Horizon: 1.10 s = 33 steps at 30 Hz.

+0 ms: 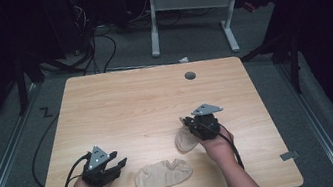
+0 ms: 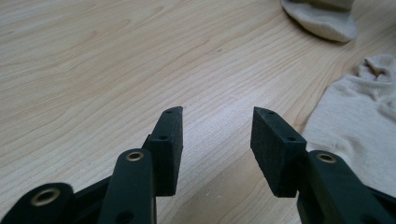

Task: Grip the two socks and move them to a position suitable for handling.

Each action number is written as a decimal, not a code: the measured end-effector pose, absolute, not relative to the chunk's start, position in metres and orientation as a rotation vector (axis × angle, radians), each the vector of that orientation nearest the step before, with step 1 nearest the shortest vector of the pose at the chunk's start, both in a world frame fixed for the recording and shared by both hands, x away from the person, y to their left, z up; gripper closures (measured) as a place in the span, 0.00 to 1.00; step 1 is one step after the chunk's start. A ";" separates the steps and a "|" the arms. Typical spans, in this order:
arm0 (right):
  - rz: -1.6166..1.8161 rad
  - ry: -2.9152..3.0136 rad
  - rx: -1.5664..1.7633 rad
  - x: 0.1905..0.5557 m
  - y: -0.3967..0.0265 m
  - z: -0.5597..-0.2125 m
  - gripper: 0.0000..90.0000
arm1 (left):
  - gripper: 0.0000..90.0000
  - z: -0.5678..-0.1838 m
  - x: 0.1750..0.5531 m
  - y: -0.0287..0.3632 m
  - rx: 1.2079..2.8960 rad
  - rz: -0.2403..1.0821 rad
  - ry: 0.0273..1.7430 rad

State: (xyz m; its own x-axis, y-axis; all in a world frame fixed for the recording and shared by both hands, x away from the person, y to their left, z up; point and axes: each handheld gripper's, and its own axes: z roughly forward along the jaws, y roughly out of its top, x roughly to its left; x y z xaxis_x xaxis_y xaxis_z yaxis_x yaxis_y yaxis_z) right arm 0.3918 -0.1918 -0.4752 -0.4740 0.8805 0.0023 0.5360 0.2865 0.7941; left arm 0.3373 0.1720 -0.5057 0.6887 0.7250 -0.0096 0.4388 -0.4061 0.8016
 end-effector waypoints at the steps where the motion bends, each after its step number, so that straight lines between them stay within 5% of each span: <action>1: 1.059 2.090 1.308 0.393 -0.204 -0.479 0.92 | 0.60 -0.506 0.337 0.173 2.057 0.436 0.897; 20: 0.986 1.985 1.470 0.368 -0.275 -0.495 0.82 | 0.60 -0.504 0.340 0.170 2.032 0.421 0.914; 29: 0.873 2.112 1.432 0.380 -0.264 -0.508 1.00 | 0.60 -0.508 0.342 0.170 2.039 0.409 0.931; 33: 0.790 2.134 1.416 0.387 -0.259 -0.510 1.00 | 0.60 -0.508 0.341 0.170 2.057 0.417 0.919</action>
